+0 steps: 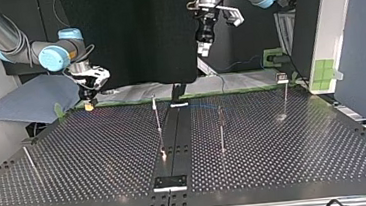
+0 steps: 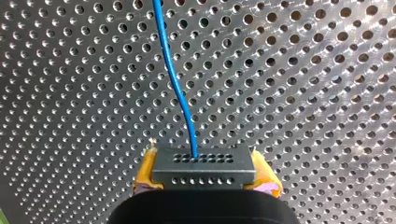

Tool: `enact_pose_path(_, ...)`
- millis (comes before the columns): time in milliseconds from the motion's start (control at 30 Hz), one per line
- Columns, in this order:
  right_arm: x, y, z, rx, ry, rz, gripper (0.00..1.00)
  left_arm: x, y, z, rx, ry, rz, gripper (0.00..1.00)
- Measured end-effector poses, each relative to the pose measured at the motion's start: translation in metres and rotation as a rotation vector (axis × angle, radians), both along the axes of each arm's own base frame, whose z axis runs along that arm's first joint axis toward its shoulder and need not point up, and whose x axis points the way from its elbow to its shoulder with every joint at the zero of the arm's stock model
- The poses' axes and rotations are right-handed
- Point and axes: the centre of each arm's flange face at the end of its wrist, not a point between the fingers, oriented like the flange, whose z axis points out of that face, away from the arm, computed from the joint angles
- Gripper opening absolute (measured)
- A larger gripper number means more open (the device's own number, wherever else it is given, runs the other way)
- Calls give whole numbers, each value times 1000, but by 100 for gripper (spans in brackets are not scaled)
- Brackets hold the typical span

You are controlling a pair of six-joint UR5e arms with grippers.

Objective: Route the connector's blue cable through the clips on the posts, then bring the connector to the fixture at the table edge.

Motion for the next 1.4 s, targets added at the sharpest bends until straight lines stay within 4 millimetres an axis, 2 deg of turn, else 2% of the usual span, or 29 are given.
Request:
enact_pose_path(300,0,0,0,2,0,0,0,1,8,-30,109,56,53,100)
enact_pose_path(567,-3,-5,11,-8,4,-13,0,4,1,-29,61,23,1,100)
enact_pose_path(767,-12,-4,35,-11,7,-59,0,5,-2,-22,41,-6,-17,100)
enact_pose_path(1100,-19,-4,87,-88,-27,-90,0,3,-1,0,13,-49,-20,100)
enact_pose_path(1400,-44,-8,132,-164,-34,-172,0,3,0,2,13,-51,-14,100)
